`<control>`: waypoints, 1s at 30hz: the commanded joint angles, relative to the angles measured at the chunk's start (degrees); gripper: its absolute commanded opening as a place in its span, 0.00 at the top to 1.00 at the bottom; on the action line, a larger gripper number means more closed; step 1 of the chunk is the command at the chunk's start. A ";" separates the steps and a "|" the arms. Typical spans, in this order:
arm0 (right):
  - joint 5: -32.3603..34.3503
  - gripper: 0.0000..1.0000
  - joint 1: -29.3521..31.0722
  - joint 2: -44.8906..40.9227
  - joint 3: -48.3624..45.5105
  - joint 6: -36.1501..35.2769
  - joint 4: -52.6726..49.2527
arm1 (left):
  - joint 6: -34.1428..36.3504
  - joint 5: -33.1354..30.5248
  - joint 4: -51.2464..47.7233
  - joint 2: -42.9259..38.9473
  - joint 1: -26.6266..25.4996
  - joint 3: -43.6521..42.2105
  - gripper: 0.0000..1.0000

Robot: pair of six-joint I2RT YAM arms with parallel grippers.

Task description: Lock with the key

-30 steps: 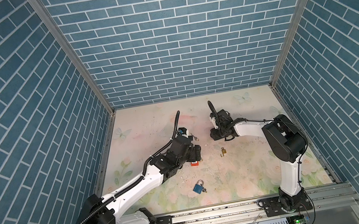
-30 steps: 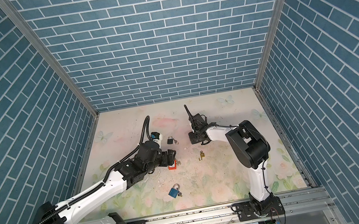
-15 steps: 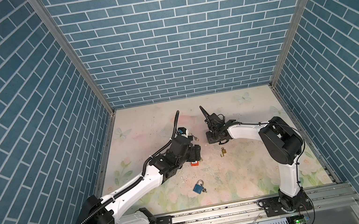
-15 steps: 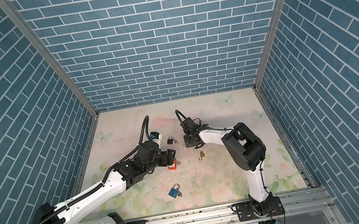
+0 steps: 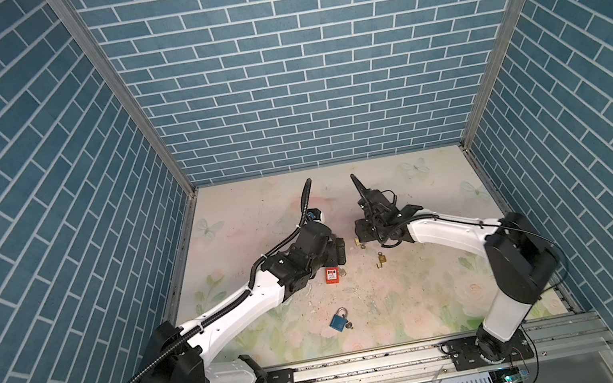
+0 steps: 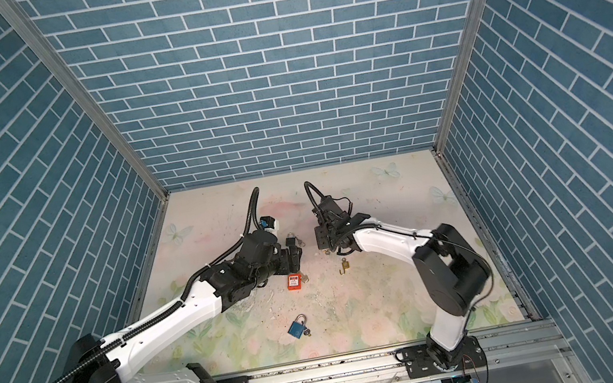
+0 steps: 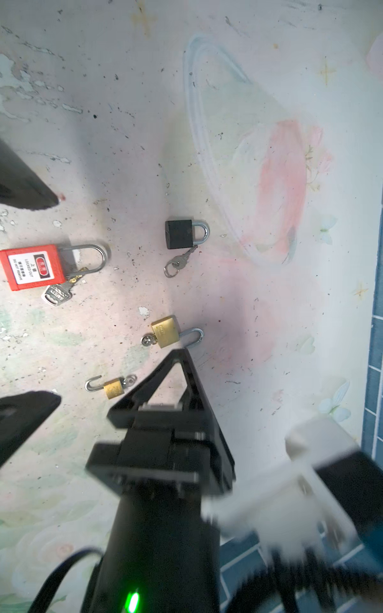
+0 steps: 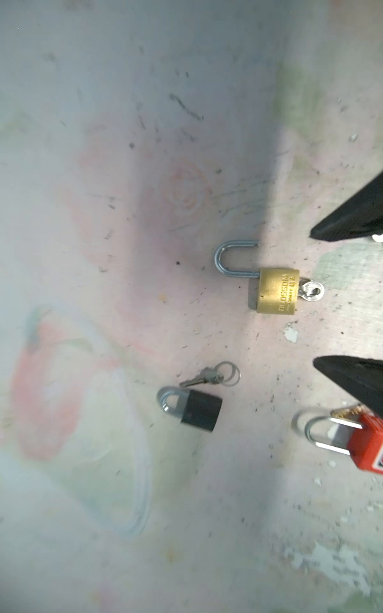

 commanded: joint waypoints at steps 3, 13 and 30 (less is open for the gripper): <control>6.66 0.43 -2.27 -13.88 -9.56 3.50 1.96 | -2.87 -5.56 -4.33 6.96 -3.39 7.31 0.14; 15.05 0.43 -4.48 -37.81 -28.15 3.84 5.25 | -6.56 -15.57 -14.03 30.86 -9.72 27.34 0.18; 11.28 0.43 -4.92 -40.71 -30.50 3.92 5.74 | -11.94 -13.15 -14.09 45.83 -8.52 35.68 0.35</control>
